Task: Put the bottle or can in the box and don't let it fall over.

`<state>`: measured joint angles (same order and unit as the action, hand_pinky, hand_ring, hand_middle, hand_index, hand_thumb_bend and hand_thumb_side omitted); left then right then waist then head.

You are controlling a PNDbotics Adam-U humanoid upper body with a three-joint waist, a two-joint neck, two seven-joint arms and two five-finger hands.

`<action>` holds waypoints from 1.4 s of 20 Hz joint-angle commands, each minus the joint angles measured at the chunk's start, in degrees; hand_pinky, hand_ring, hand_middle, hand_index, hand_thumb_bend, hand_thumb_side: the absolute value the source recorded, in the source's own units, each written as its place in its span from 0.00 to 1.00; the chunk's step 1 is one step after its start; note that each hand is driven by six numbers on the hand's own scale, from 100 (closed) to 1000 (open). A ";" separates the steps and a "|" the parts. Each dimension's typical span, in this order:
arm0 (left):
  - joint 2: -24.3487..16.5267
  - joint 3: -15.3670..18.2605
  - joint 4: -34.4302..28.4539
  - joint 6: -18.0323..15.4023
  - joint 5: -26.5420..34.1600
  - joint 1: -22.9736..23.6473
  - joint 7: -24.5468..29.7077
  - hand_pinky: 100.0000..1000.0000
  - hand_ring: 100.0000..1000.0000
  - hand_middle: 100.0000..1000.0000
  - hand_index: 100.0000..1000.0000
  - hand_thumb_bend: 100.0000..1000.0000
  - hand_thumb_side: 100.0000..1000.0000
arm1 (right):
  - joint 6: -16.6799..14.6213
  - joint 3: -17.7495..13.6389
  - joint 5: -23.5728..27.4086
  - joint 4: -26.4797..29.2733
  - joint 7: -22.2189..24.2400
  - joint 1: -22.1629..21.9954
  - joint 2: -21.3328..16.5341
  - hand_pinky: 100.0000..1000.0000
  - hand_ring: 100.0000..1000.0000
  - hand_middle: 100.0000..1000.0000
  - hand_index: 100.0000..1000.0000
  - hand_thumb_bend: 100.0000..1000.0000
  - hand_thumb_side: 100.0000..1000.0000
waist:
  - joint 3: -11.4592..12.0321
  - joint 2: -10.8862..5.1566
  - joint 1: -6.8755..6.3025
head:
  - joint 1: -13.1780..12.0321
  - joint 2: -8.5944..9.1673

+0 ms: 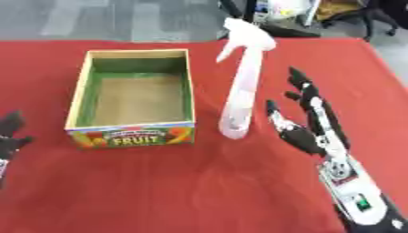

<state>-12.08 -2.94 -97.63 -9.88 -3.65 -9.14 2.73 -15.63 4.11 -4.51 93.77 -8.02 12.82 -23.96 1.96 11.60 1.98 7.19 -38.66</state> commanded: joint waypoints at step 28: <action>-0.09 0.31 -0.65 -0.25 -0.14 -0.31 0.27 0.86 1.00 0.95 0.89 0.43 0.72 | 0.29 3.07 4.68 -1.02 3.48 5.50 -3.79 0.86 1.00 1.00 1.00 0.16 0.38 | 0.38 -1.28 0.00 | 0.73 -0.33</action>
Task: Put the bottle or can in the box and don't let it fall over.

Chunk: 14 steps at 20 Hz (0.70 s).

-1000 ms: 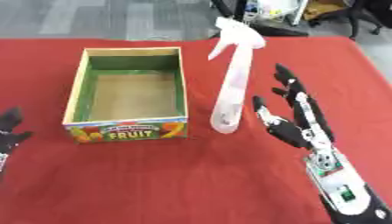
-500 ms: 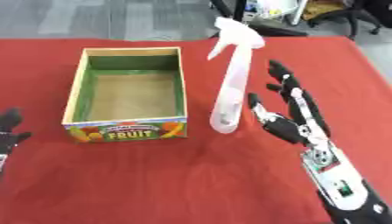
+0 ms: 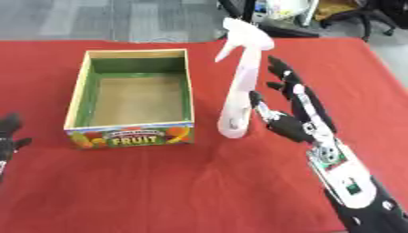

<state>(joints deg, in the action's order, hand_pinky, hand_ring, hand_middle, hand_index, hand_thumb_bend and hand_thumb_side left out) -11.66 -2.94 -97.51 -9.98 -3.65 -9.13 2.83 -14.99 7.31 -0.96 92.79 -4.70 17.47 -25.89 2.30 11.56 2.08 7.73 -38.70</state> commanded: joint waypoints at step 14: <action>-0.56 0.26 -0.79 -0.16 -0.08 -0.42 0.28 0.86 1.00 0.95 0.89 0.43 0.72 | -1.85 0.21 4.86 -3.00 1.55 1.97 -2.36 0.86 1.00 1.00 1.00 0.16 0.40 | 0.22 -1.29 -0.08 | 0.24 -0.28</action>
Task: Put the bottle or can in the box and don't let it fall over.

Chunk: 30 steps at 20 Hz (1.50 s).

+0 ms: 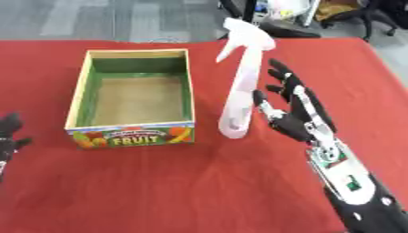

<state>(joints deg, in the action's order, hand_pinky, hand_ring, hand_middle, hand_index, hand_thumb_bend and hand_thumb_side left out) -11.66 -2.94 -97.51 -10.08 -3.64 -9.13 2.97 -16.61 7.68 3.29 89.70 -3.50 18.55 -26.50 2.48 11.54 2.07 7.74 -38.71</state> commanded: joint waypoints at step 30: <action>-0.51 0.16 -0.83 -0.08 -0.05 -0.36 0.31 0.86 1.00 0.95 0.89 0.43 0.73 | 0.20 2.04 2.04 -1.24 3.53 4.31 -2.58 0.85 1.00 1.00 1.00 0.16 0.40 | 0.21 -1.25 -0.18 | 0.37 -0.28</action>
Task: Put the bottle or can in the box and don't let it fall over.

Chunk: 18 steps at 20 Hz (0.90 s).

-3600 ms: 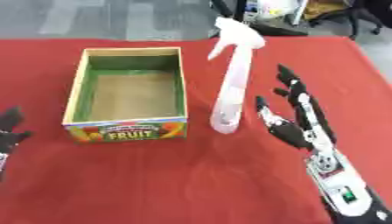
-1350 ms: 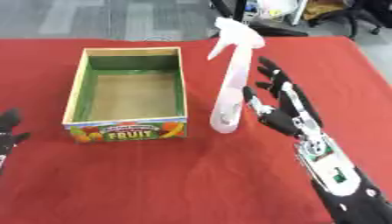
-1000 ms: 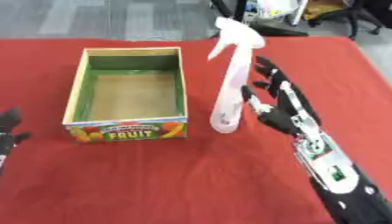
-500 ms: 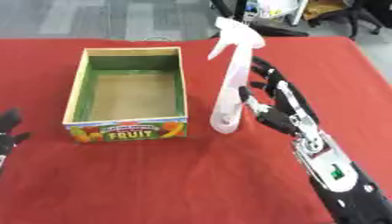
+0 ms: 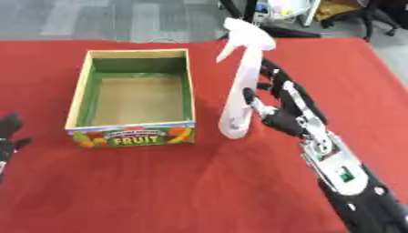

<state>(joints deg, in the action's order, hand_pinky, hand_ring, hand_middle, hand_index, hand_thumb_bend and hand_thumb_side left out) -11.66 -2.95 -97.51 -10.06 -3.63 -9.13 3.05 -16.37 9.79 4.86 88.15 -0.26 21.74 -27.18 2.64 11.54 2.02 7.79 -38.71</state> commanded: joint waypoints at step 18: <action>-0.42 0.06 -0.84 -0.09 -0.01 -0.34 0.34 0.86 1.00 0.95 0.89 0.43 0.73 | -0.33 1.09 3.19 -2.24 1.19 4.24 -1.33 0.85 1.00 1.00 1.00 0.15 0.40 | 0.32 -1.24 -0.20 | 0.60 -0.33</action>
<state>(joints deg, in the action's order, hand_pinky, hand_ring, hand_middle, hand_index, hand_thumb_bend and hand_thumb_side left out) -11.65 -2.96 -97.51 -10.01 -3.63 -9.13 3.15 -16.43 11.06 7.49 85.67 0.81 25.06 -27.49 2.90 11.54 1.90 8.22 -39.12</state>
